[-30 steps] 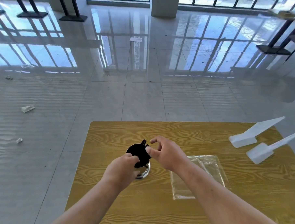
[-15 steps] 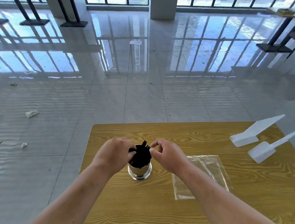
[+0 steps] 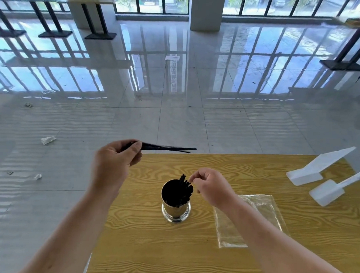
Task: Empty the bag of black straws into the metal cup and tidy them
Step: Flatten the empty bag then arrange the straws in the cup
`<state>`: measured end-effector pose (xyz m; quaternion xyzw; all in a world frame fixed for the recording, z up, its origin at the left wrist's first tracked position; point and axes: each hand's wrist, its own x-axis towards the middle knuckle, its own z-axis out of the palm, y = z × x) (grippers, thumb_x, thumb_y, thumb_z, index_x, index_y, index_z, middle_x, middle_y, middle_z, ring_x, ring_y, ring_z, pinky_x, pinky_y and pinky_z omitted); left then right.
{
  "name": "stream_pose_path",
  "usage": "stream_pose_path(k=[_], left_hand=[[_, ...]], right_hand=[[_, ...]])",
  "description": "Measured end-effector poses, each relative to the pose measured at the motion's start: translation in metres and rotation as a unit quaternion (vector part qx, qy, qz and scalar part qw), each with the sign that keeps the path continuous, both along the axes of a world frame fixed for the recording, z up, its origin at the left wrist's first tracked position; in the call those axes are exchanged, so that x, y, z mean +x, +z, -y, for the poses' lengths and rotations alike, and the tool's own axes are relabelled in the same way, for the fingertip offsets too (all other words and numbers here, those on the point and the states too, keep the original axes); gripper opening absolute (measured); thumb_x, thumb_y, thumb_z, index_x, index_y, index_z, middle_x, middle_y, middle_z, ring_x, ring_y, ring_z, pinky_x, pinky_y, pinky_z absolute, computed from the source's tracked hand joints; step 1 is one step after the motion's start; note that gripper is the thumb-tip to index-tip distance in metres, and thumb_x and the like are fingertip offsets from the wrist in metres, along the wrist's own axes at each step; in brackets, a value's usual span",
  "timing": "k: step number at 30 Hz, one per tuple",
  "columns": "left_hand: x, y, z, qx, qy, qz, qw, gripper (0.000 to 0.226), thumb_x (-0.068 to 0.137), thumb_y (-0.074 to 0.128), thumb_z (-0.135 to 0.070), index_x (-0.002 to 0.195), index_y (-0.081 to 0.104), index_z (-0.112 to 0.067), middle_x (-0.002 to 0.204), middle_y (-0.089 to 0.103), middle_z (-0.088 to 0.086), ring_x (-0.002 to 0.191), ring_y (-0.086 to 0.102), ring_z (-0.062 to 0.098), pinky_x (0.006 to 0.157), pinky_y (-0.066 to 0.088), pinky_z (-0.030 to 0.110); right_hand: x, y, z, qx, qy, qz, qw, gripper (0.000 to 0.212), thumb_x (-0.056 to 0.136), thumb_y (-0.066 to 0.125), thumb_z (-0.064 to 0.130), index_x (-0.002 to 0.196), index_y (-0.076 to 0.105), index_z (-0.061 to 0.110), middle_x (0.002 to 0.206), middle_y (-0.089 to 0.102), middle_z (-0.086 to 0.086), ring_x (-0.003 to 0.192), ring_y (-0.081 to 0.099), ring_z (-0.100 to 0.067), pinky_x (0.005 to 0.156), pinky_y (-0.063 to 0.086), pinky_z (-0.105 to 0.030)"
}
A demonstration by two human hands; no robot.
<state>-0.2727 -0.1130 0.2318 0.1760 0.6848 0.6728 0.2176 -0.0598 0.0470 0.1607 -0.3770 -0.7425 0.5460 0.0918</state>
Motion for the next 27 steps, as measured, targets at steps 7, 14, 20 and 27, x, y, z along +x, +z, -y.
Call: stream_pose_path(k=[7, 14, 20, 27], left_hand=[[0.038, -0.045, -0.007, 0.069, -0.023, 0.332, 0.940, 0.028, 0.071, 0.083, -0.014, 0.096, 0.077, -0.004, 0.082, 0.077, 0.008, 0.072, 0.075, 0.014, 0.063, 0.061, 0.023], [0.051, -0.082, -0.003, -0.070, -0.071, 0.296, 0.950, 0.032, 0.087, 0.081, -0.014, 0.116, 0.070, -0.007, 0.092, 0.079, 0.009, 0.077, 0.076, 0.019, 0.065, 0.062, 0.026], [0.050, -0.093, 0.007, -0.268, -0.093, -0.027, 0.959, 0.022, 0.089, 0.078, -0.038, 0.107, 0.067, -0.030, 0.089, 0.076, -0.006, 0.078, 0.073, 0.013, 0.070, 0.064, 0.040], [0.046, -0.087, 0.007, -0.369, -0.138, -0.219, 0.893, 0.061, 0.087, 0.066, -0.060, 0.140, 0.052, -0.036, 0.147, 0.054, -0.006, 0.141, 0.043, 0.020, 0.108, 0.042, 0.040]], right_hand=[[-0.020, 0.028, 0.007, -0.394, -0.009, -0.174, 0.902, 0.068, 0.085, 0.078, 0.053, 0.138, 0.055, 0.016, 0.110, 0.070, -0.012, 0.075, 0.069, -0.020, 0.065, 0.058, -0.033], [-0.029, 0.034, -0.003, -0.170, -0.090, -0.142, 0.971, 0.033, 0.108, 0.059, 0.029, 0.087, 0.076, 0.011, 0.082, 0.080, -0.011, 0.079, 0.081, -0.028, 0.071, 0.068, -0.039], [-0.028, 0.016, 0.012, 0.112, 0.011, -0.035, 0.993, 0.040, 0.102, 0.056, 0.049, 0.078, 0.069, 0.019, 0.070, 0.074, -0.002, 0.063, 0.071, -0.020, 0.066, 0.061, -0.051], [-0.024, -0.003, 0.012, 0.097, 0.077, 0.066, 0.990, 0.042, 0.093, 0.066, 0.059, 0.128, 0.066, 0.037, 0.116, 0.064, 0.011, 0.104, 0.063, -0.006, 0.089, 0.055, -0.031]])
